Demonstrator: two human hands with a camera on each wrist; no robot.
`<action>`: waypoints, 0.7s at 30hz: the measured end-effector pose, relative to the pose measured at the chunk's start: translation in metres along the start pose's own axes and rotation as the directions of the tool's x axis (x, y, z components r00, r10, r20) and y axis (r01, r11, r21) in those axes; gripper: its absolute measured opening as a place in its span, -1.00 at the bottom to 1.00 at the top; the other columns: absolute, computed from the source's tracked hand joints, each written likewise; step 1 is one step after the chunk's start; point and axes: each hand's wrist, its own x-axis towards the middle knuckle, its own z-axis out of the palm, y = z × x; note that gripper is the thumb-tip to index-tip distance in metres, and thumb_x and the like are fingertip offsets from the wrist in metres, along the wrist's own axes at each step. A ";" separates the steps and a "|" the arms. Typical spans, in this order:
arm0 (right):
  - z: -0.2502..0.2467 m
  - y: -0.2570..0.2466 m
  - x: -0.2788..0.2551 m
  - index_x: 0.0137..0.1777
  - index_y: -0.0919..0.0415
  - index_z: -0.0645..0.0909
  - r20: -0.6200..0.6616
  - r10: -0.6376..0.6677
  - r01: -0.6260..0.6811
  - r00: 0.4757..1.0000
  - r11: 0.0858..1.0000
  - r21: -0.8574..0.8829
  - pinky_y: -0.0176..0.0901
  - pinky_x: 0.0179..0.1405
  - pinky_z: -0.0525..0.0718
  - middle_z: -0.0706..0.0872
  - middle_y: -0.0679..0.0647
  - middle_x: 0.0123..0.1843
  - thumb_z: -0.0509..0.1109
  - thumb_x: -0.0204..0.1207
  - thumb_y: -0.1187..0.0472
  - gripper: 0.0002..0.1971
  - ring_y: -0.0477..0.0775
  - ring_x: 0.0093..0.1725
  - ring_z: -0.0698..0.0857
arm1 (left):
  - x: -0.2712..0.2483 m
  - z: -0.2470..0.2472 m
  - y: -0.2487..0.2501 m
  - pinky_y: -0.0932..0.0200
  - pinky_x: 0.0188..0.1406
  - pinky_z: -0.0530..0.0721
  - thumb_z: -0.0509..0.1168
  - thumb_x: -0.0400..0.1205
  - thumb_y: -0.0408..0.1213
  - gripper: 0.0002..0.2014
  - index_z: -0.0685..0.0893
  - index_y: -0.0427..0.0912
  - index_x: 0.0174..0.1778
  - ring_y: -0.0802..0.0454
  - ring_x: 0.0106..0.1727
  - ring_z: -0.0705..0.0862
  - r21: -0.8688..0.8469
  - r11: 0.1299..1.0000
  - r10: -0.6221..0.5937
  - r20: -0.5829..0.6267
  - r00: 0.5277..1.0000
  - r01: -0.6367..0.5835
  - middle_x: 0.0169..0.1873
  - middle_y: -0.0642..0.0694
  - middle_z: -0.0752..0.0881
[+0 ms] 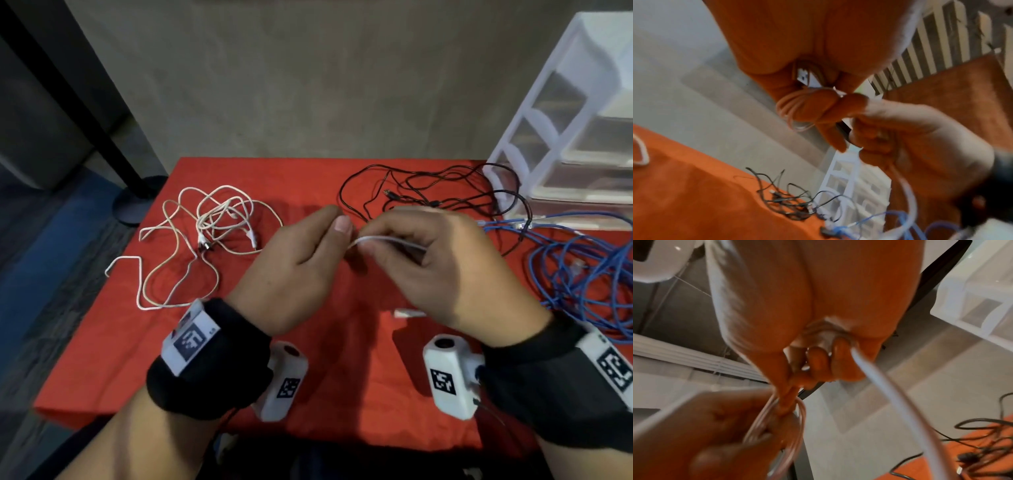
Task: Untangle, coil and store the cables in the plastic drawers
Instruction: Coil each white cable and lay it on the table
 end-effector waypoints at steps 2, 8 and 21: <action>0.001 0.005 0.000 -0.10 0.03 0.68 -0.104 0.080 -0.072 0.991 0.995 0.076 -0.25 -0.40 0.52 0.65 -0.11 -0.35 0.56 0.56 0.14 -0.90 -0.07 -0.39 0.60 | 0.001 0.001 0.008 0.24 -0.43 0.43 0.10 0.76 -0.06 -0.64 0.64 -0.18 -0.21 0.16 -0.48 0.48 -0.167 0.979 -0.106 0.078 0.991 0.118 -0.49 0.03 0.57; 0.007 0.012 0.000 0.06 0.20 0.61 0.051 0.131 -0.140 0.990 0.898 0.417 0.04 -0.14 0.71 0.77 0.08 -0.15 0.35 0.71 0.27 -0.97 0.08 -0.16 0.71 | -0.002 -0.003 0.020 0.34 -0.61 0.27 0.10 0.73 -0.10 -0.64 0.63 -0.29 -0.18 0.18 -0.57 0.28 -0.499 0.819 -0.171 0.260 0.950 0.284 -0.58 0.08 0.39; 0.000 0.026 -0.006 0.09 0.28 0.69 0.194 0.271 -0.332 0.943 0.825 0.457 -0.24 -0.21 0.68 0.78 0.11 -0.23 0.32 0.73 0.38 -0.89 -0.07 -0.27 0.70 | 0.007 -0.004 0.001 0.25 -0.51 0.28 0.02 0.88 -0.19 -0.68 0.51 -0.19 -0.15 0.15 -0.51 0.23 -0.518 0.844 -0.235 -0.126 0.964 0.138 -0.52 0.07 0.28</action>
